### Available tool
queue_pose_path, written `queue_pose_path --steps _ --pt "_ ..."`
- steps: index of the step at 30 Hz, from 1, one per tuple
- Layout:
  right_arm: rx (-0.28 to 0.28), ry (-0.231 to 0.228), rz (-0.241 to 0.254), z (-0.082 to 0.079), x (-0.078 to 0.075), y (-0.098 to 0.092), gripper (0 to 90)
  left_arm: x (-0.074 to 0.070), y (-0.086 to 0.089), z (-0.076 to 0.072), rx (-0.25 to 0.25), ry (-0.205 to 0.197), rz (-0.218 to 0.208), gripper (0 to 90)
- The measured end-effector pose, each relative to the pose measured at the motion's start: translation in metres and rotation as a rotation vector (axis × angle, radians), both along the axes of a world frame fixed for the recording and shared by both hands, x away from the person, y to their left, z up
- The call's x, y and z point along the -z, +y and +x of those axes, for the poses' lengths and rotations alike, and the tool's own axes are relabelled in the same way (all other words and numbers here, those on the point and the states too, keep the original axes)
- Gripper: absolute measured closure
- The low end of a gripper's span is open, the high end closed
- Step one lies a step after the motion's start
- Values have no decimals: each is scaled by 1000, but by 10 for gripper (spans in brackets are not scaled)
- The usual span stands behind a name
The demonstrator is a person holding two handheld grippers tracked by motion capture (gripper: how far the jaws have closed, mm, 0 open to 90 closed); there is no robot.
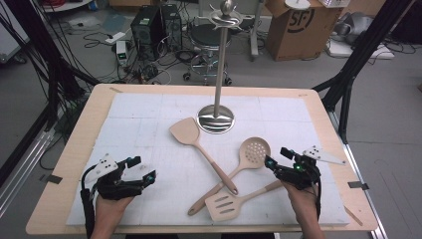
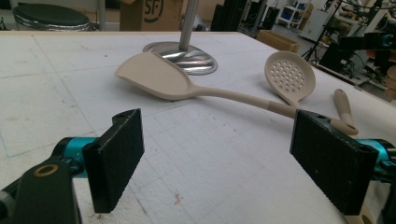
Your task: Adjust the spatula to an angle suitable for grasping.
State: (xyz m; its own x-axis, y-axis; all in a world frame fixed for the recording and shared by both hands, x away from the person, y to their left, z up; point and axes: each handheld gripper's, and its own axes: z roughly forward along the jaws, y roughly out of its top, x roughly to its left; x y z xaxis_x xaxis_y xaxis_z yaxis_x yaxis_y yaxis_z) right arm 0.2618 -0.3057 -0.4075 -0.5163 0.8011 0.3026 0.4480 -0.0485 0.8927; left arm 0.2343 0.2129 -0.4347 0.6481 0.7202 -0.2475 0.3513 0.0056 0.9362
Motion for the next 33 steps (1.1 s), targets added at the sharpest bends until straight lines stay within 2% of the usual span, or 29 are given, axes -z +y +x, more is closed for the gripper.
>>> queue_pose_path --steps 3,5,6,7,8,9,11,14,17,19,24,26,27,33 --pt "-9 5 0 1 0 1 194 0 1 -1 -2 0 3 182" --pt "-17 9 3 1 0 3 253 0 2 -2 0 0 2 182" --pt "-17 9 3 1 0 3 253 0 2 -2 -5 0 5 182" --pt "-25 13 0 3 1 5 325 0 2 -3 -5 -2 4 182" --pt "-25 13 0 3 1 5 325 0 3 -3 -5 0 6 182" --pt "-43 19 -3 4 1 8 450 0 3 -3 -4 0 5 182" --pt "-66 26 -11 5 2 12 507 0 2 -4 -4 2 10 182" --pt "-111 50 -19 6 3 19 650 1 2 -4 -1 5 15 182" --pt "-182 83 -7 7 6 29 832 1 1 -5 2 4 26 185" --pt "-237 108 -7 8 9 39 894 2 0 -5 1 5 36 185" --pt "-315 169 -64 10 19 63 894 2 -1 -5 3 2 34 185" --pt "-321 184 -83 11 21 67 894 2 0 -5 6 4 34 185" --pt "-338 219 -105 13 26 73 894 2 0 -5 4 4 34 185" --pt "-375 297 -194 16 39 91 895 2 0 -4 12 4 31 188"
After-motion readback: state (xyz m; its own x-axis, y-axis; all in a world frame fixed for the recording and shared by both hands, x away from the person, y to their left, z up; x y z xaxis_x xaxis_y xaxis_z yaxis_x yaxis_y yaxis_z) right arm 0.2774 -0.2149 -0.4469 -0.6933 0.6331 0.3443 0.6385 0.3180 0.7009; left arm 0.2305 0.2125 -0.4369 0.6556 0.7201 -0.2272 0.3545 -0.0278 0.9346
